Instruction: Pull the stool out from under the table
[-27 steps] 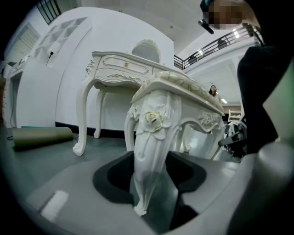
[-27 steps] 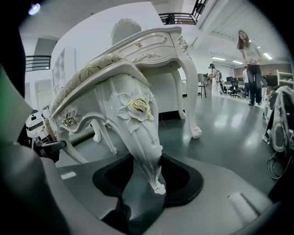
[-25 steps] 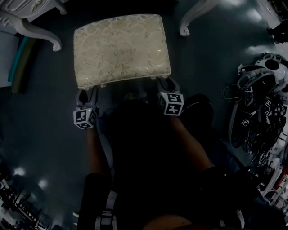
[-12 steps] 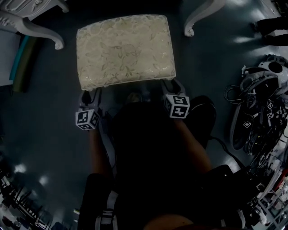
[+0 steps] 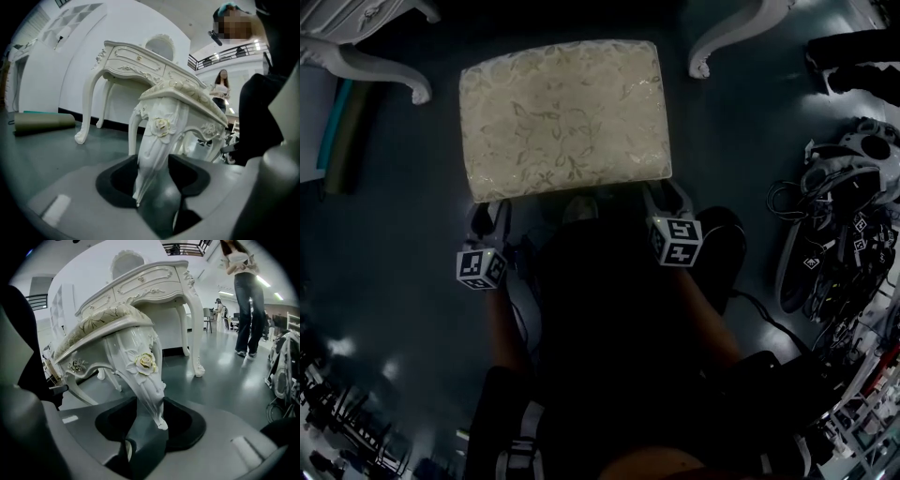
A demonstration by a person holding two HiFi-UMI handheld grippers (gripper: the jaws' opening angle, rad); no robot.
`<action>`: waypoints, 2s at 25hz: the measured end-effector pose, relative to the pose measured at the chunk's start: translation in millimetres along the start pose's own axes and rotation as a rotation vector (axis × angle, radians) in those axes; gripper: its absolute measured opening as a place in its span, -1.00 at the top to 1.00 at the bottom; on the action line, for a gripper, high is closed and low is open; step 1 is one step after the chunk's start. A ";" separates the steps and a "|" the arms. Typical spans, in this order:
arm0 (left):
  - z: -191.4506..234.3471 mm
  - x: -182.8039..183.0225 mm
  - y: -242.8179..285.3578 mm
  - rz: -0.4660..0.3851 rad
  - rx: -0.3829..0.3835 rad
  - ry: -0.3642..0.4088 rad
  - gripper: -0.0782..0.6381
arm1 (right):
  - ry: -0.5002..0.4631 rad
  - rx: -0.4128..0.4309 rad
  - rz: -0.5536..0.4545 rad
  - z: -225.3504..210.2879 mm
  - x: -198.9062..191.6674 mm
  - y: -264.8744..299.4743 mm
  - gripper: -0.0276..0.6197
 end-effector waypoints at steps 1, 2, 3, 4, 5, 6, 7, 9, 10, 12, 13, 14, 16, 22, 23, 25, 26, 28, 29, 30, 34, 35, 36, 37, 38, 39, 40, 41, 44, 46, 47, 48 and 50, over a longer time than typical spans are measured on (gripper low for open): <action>-0.1 1.2 0.1 0.016 0.000 -0.002 0.19 | -0.002 -0.007 0.008 -0.4 0.9 -2.1 0.39; -0.7 2.7 0.0 0.031 -0.001 -0.007 0.20 | -0.004 -0.012 0.019 -1.2 2.0 -4.3 0.42; -1.3 4.4 -0.8 0.041 -0.003 -0.023 0.21 | -0.003 -0.016 0.033 -2.0 3.7 -6.4 0.43; -1.5 6.4 -2.7 0.045 -0.004 -0.047 0.22 | 0.002 -0.019 0.047 -2.9 6.3 -8.8 0.45; -0.9 9.0 -5.8 0.048 0.001 -0.068 0.26 | 0.009 -0.021 0.061 -3.4 9.6 -11.6 0.46; 0.1 12.4 -9.8 0.054 0.015 -0.078 0.33 | 0.017 -0.025 0.075 -3.6 13.4 -15.0 0.47; 0.9 16.4 -14.2 0.060 0.032 -0.082 0.34 | 0.025 -0.030 0.088 -3.5 17.7 -19.0 0.49; 0.5 26.4 -22.1 0.066 0.062 -0.108 0.43 | 0.034 -0.047 0.104 -3.9 28.9 -28.5 0.56; -0.9 32.4 -26.0 0.069 0.074 -0.127 0.47 | 0.037 -0.055 0.108 -4.2 35.5 -34.1 0.62; -4.2 46.1 -34.8 0.086 0.096 -0.142 0.50 | 0.042 -0.063 0.127 -4.1 48.5 -45.8 0.67; -6.2 54.0 -38.8 0.093 0.106 -0.147 0.53 | 0.044 -0.063 0.143 -4.0 54.6 -51.1 0.68; -8.6 62.8 -42.1 0.095 0.115 -0.154 0.56 | 0.047 -0.062 0.158 -4.1 61.0 -55.8 0.70; -13.7 83.8 -46.9 0.092 0.134 -0.169 0.69 | 0.056 -0.062 0.180 -4.3 76.9 -65.0 0.73; -46.7 165.1 -62.7 0.080 0.165 -0.150 0.75 | 0.067 -0.054 0.213 0.5 142.4 -104.1 0.85; -53.0 177.2 -66.9 0.074 0.171 -0.147 0.75 | 0.065 -0.048 0.215 2.1 153.0 -110.5 0.85; -64.3 200.5 -75.6 0.064 0.176 -0.145 0.75 | 0.063 -0.040 0.215 5.5 174.3 -122.9 0.88; -69.5 211.9 -80.1 0.062 0.175 -0.146 0.76 | 0.064 -0.038 0.214 7.4 185.3 -129.3 0.89; -78.9 234.5 -88.6 0.062 0.174 -0.149 0.76 | 0.064 -0.033 0.214 11.9 207.2 -141.9 0.91; -82.9 246.1 -92.6 0.062 0.174 -0.150 0.76 | 0.064 -0.030 0.214 14.9 218.0 -147.4 0.91; -86.7 257.9 -96.6 0.061 0.171 -0.151 0.76 | 0.065 -0.028 0.214 18.2 228.9 -152.9 0.91; -107.1 307.0 -117.0 0.046 0.162 -0.145 0.76 | 0.065 -0.021 0.205 29.7 275.0 -181.9 0.91; -113.9 319.2 -122.6 0.046 0.162 -0.140 0.76 | 0.067 -0.020 0.202 31.4 286.5 -190.9 0.91; -121.6 331.4 -127.3 0.048 0.160 -0.137 0.76 | 0.068 -0.019 0.200 31.9 298.1 -200.0 0.91; -130.1 343.4 -131.1 0.052 0.157 -0.135 0.76 | 0.067 -0.018 0.198 31.5 309.7 -209.2 0.91; -138.9 355.2 -134.6 0.056 0.155 -0.135 0.76 | 0.064 -0.016 0.196 30.7 321.3 -218.3 0.91; -147.4 366.6 -138.4 0.060 0.155 -0.135 0.76 | 0.060 -0.014 0.194 30.4 332.9 -227.3 0.91; -155.0 377.8 -142.9 0.063 0.157 -0.134 0.76 | 0.054 -0.012 0.193 30.8 344.3 -236.2 0.91; -161.4 388.6 -148.0 0.065 0.160 -0.133 0.76 | 0.048 -0.011 0.192 32.1 355.4 -244.9 0.91; -175.0 417.7 -162.3 0.066 0.173 -0.136 0.76 | 0.032 -0.009 0.187 37.3 386.1 -266.7 0.91; -183.8 433.5 -168.9 0.058 0.177 -0.143 0.76 | 0.018 -0.008 0.182 38.7 403.8 -278.4 0.91; -188.7 441.1 -170.8 0.054 0.175 -0.144 0.76 | 0.011 -0.009 0.179 38.7 411.9 -283.7 0.91; -193.8 449.0 -171.5 0.050 0.170 -0.141 0.76 | 0.004 -0.010 0.173 38.9 420.4 -288.2 0.91; -204.5 465.6 -171.8 0.044 0.154 -0.130 0.76 | -0.009 -0.013 0.151 40.9 438.4 -297.0 0.91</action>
Point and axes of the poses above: the fingertips, and each gripper's own axes: y forward along the fingers, z to its left, x out of its top, the point moved 8 cm from there along -y, backward along the fingers, and after that the axes turned 13 degrees about -y, right-handed, at the moved point
